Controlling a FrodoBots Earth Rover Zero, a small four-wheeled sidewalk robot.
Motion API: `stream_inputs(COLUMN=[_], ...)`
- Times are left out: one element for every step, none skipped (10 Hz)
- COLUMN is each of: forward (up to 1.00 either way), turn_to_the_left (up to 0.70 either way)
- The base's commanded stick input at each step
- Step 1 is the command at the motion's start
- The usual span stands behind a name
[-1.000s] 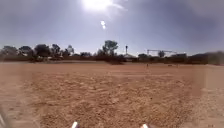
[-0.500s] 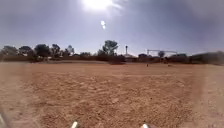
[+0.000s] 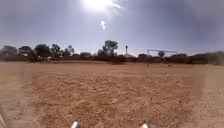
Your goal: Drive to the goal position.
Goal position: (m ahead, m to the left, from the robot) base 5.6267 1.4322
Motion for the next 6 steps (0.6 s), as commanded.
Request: stream_inputs(forward=[0.45,0.45,0.45,0.4,0.27,0.0], turn_to_the_left=[0.0,0.0,0.0,0.0,0.0,0.0])
